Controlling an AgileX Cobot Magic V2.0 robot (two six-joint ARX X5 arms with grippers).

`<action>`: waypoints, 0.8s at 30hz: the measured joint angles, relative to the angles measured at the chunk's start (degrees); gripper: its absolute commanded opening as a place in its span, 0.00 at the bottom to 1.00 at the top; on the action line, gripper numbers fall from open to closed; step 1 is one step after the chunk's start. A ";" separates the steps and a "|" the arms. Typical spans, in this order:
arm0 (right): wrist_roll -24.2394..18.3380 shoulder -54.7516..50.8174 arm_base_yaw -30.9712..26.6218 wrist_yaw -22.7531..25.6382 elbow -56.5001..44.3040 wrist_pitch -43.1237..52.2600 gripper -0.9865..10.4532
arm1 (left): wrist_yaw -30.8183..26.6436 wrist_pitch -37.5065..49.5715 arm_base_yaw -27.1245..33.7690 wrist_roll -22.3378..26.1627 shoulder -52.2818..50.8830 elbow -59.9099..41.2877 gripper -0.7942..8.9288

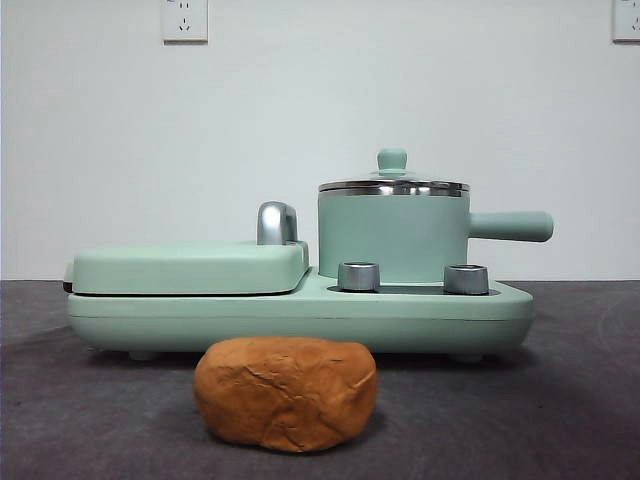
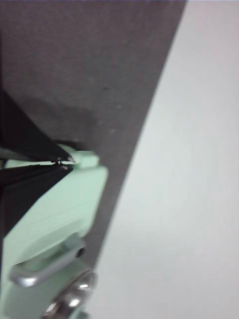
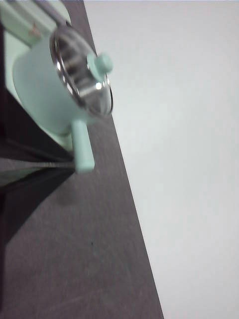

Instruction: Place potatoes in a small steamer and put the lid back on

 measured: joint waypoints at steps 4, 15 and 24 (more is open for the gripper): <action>-1.62 5.35 0.00 -3.43 6.32 -2.80 0.10 | 3.83 -3.93 0.00 4.24 6.27 7.41 0.09; -15.34 25.27 0.02 -16.74 18.58 -7.52 0.10 | 14.60 -7.30 -0.04 16.35 24.52 21.64 0.09; -25.73 38.25 3.82 -17.51 23.69 -7.76 0.10 | 17.03 -7.45 -3.52 24.81 38.05 27.74 0.09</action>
